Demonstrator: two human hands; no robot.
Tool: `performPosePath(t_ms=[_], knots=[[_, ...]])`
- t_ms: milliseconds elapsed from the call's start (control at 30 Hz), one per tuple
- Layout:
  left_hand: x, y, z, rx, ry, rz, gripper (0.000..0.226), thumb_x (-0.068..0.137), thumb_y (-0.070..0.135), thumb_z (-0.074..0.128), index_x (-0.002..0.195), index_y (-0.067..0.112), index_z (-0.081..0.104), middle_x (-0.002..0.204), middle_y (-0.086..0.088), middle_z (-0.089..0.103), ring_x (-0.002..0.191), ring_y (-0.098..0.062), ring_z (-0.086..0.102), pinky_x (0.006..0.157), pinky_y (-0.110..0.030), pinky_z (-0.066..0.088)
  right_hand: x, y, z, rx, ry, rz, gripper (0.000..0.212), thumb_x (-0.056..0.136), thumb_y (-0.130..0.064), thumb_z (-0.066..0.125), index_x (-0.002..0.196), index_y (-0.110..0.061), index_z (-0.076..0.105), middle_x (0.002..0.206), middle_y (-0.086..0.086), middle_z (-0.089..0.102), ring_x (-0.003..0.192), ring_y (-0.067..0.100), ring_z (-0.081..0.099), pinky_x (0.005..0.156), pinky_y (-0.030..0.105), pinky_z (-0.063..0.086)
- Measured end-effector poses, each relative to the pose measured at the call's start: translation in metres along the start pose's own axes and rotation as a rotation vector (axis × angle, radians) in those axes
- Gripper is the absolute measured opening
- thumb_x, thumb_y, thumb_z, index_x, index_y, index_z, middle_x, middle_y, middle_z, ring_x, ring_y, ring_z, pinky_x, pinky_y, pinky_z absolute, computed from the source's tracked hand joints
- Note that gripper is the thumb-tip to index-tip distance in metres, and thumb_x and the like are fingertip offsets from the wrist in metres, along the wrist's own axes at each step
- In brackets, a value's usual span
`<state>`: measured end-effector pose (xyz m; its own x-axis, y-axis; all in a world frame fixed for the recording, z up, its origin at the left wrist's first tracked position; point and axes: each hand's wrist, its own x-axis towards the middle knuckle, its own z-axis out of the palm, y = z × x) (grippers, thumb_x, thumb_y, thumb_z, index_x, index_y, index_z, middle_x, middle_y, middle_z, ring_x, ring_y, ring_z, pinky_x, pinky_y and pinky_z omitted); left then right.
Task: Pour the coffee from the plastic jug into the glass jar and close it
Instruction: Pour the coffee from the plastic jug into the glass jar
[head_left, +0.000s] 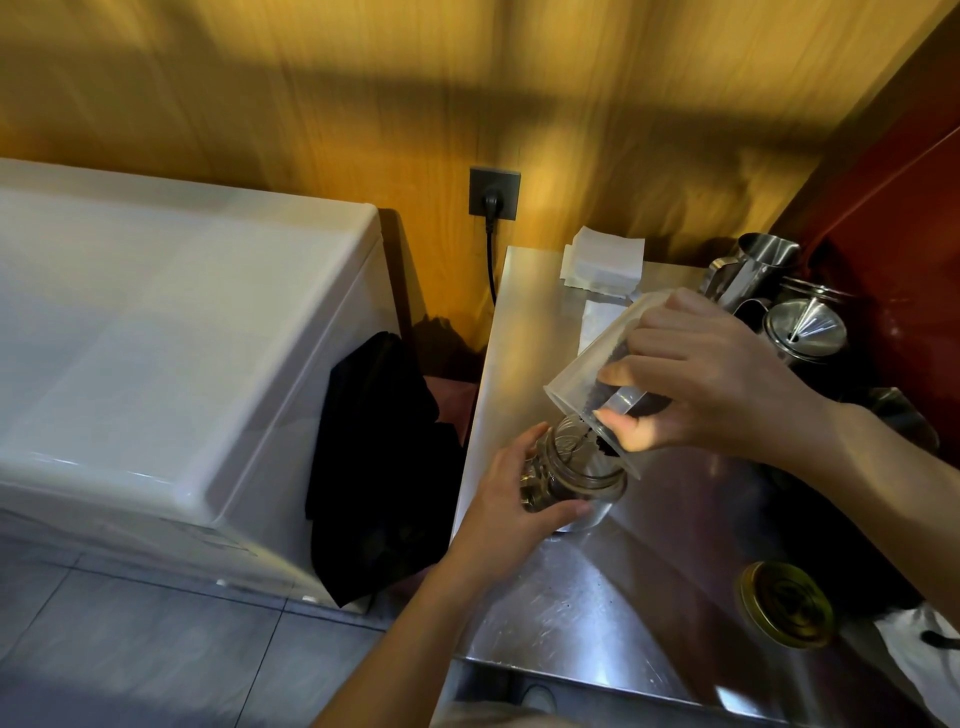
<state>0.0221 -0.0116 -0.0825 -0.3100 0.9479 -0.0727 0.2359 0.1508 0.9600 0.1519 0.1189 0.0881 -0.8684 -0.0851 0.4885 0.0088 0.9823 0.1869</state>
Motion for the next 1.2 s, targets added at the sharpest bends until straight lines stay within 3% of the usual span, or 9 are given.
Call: performPosePath(t_ms=[167,467,600,800,1100,1200], knots=[[0.0001,-0.0008,0.0005,-0.005,-0.002,0.013,0.083,0.066,0.055,0.078,0.135,0.055,0.032,0.133,0.016,0.045,0.124,-0.001,0.044,0.104,-0.029,0.041,-0.0001,-0.0007,-0.0004,-0.017,0.003,0.008,0.026,0.077,-0.023,0.066,0.063,-0.001,0.065,0.054,0.010,0.058,0.051,0.026,0.053,0.054,0.040,0.044],[0.0008,-0.0023,-0.0002,-0.007,-0.016,0.013,0.085,0.065,0.061,0.077,0.136,0.055,0.032,0.133,0.020,0.044,0.123,0.007,0.041,0.096,-0.019,0.037,-0.0023,-0.0004,0.0013,-0.025,0.037,0.018,0.027,0.079,-0.022,0.064,0.062,-0.001,0.064,0.052,0.009,0.055,0.052,0.026,0.051,0.054,0.039,0.040],[0.0019,-0.0044,-0.0006,-0.011,-0.010,0.017,0.084,0.065,0.058,0.078,0.136,0.054,0.033,0.132,0.017,0.045,0.123,0.003,0.043,0.101,-0.024,0.039,-0.0025,-0.0013,0.0023,-0.034,0.044,0.007,0.026,0.078,-0.021,0.067,0.061,-0.001,0.064,0.051,0.010,0.054,0.050,0.026,0.050,0.055,0.037,0.039],[0.0032,-0.0054,-0.0012,0.008,-0.022,0.013,0.083,0.066,0.059,0.078,0.135,0.058,0.031,0.129,0.025,0.042,0.118,0.017,0.038,0.091,-0.012,0.033,-0.0011,0.0001,0.0022,-0.033,0.026,0.023,0.026,0.076,-0.022,0.067,0.061,-0.001,0.064,0.053,0.010,0.057,0.051,0.026,0.052,0.055,0.036,0.039],[0.0045,-0.0072,-0.0016,0.005,-0.034,0.009,0.085,0.066,0.058,0.078,0.136,0.055,0.031,0.132,0.016,0.044,0.122,0.002,0.043,0.099,-0.023,0.039,-0.0019,-0.0026,0.0045,-0.055,0.061,0.004,0.036,0.085,-0.026,0.056,0.060,-0.002,0.065,0.049,0.009,0.051,0.047,0.025,0.048,0.054,0.035,0.037],[0.0056,-0.0093,-0.0012,0.014,-0.036,0.005,0.086,0.065,0.060,0.078,0.136,0.056,0.030,0.131,0.019,0.044,0.122,0.004,0.043,0.099,-0.024,0.039,-0.0015,-0.0024,0.0054,-0.055,0.062,-0.003,0.036,0.085,-0.026,0.055,0.061,-0.002,0.064,0.049,0.010,0.051,0.047,0.026,0.049,0.054,0.036,0.039]])
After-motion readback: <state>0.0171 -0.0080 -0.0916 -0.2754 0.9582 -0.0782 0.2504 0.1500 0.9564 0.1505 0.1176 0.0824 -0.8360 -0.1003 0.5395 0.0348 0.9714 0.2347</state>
